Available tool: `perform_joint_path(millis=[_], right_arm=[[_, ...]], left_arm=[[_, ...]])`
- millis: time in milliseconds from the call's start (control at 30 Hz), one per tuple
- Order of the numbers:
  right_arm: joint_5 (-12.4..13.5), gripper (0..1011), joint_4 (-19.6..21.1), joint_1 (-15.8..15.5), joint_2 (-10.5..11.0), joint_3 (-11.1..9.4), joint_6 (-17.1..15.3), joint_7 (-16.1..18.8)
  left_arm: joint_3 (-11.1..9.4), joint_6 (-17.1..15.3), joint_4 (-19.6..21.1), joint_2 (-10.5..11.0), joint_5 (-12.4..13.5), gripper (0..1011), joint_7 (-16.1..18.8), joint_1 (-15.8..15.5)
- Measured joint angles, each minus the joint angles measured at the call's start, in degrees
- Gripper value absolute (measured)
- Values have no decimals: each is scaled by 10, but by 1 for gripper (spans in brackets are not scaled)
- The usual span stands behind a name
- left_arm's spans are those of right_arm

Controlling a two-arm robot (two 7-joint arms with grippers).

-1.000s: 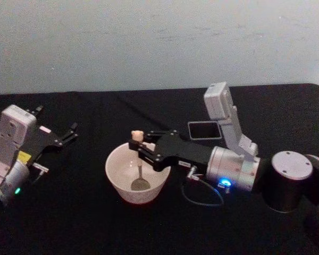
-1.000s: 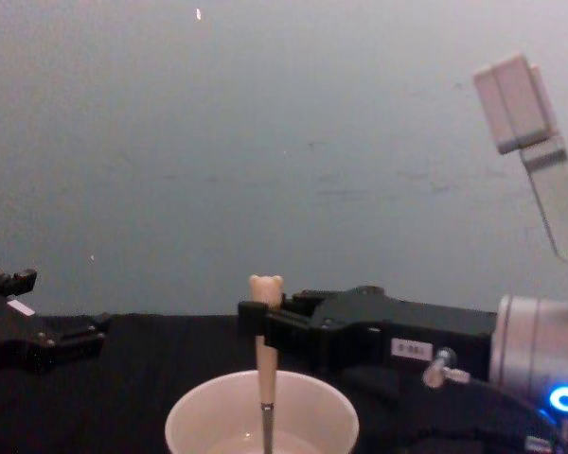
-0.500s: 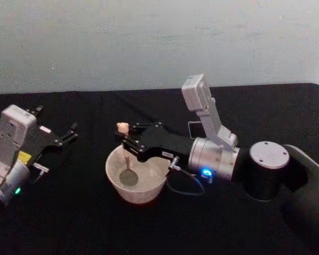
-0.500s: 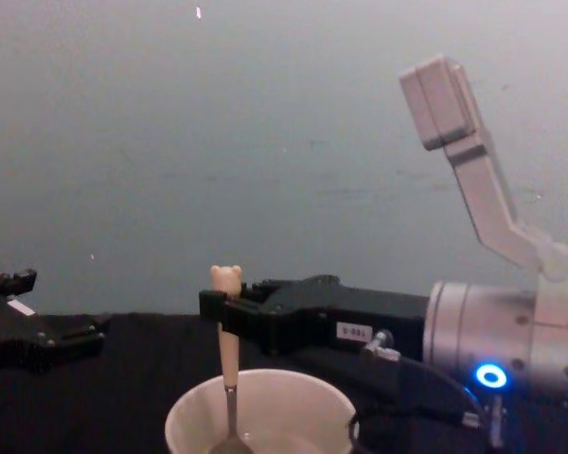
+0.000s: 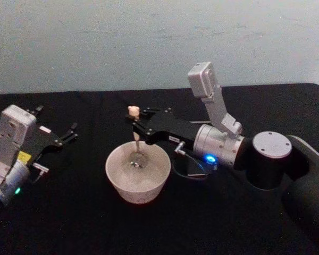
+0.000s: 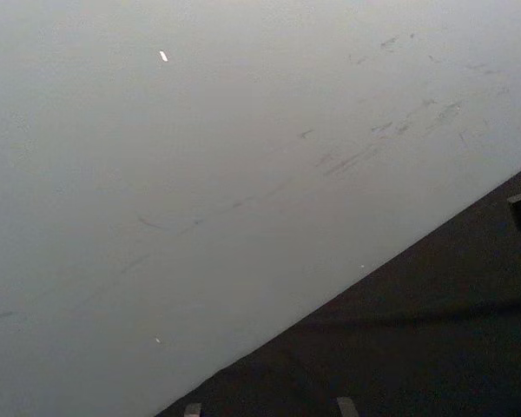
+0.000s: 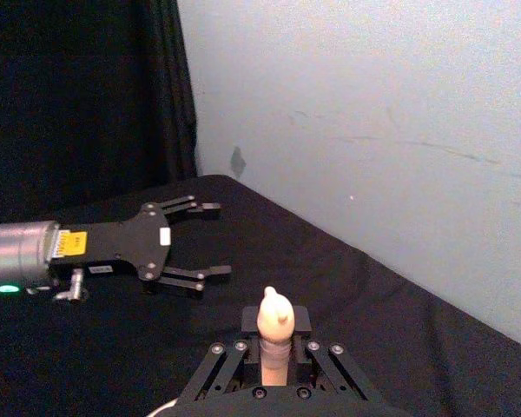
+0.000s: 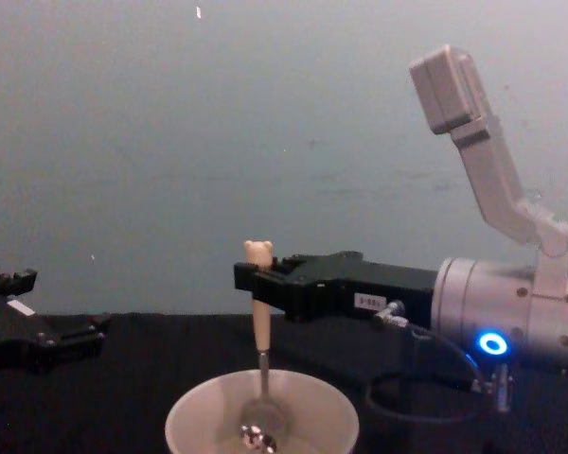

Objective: Pick up the stirring spoon with one hand, stir inside the cup, then place it back in its original position.

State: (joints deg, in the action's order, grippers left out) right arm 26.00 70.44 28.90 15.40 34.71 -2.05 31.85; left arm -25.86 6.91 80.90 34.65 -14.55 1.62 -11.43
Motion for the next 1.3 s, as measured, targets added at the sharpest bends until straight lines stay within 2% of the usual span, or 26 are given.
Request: perform_joint_path(millis=[333, 800, 1000, 1300], right_arm=[[-3, 211, 38, -23, 27, -14, -9, 2], [16, 211, 114, -68, 70, -14, -37, 18], [22, 211, 124, -73, 71, -2, -40, 25], [20, 211, 113, -63, 56, 14, -40, 24]], left_arm=[[0, 0, 0, 0, 0, 1001, 0, 0], [0, 0, 0, 0, 0, 1002, 0, 0], [0, 0, 0, 0, 0, 1001, 0, 0], [0, 0, 0, 0, 0, 1001, 0, 0]])
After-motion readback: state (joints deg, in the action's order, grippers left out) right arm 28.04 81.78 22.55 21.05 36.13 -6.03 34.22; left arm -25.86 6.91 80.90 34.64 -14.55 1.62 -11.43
